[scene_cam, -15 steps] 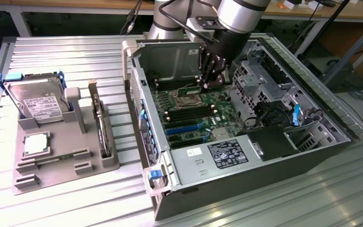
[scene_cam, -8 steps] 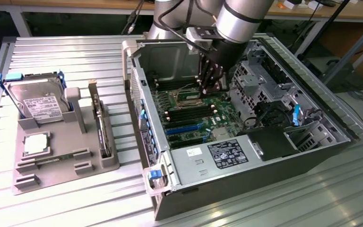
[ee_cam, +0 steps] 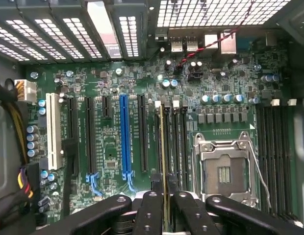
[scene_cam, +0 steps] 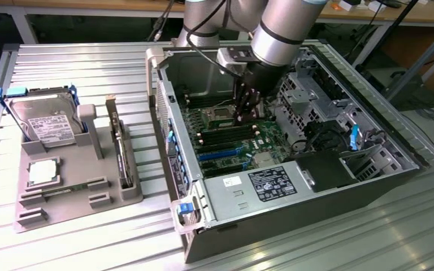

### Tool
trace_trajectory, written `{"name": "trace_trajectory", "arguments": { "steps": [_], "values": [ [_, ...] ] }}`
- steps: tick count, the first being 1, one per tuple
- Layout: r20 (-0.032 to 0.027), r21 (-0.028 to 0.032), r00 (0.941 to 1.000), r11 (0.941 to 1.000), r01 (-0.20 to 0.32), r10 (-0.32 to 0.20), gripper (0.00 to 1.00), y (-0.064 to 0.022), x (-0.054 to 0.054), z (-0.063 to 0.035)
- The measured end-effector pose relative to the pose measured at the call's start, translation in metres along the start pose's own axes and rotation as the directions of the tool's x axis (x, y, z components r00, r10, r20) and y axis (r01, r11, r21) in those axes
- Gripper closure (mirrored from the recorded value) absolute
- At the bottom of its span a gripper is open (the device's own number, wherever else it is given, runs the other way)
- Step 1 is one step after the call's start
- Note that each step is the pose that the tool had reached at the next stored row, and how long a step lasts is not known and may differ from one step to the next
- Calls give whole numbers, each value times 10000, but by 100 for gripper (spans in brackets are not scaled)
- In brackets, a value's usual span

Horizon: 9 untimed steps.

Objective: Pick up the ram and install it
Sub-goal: 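Insert the ram into the slot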

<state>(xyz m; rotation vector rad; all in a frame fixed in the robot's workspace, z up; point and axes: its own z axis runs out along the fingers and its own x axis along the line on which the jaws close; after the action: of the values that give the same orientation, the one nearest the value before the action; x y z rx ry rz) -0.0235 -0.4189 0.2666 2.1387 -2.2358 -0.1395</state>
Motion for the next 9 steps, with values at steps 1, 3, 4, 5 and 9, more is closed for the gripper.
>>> {"name": "trace_trajectory", "arguments": {
  "steps": [1, 3, 4, 5, 9],
  "values": [
    [0, 0, 10000, 10000, 6, -6, 85, 4, 1, 20],
    [-8, -2, 10000, 10000, 76, -76, 85, 4, 4, 103],
    [-13, -3, 9999, 9999, 132, -132, 85, 1, 5, 139],
    [-17, -5, 9998, 9998, 183, -183, 85, -2, 5, 165],
    [-34, -8, 9996, 9996, 284, -284, 85, -29, 1, 218]
  ]
}}
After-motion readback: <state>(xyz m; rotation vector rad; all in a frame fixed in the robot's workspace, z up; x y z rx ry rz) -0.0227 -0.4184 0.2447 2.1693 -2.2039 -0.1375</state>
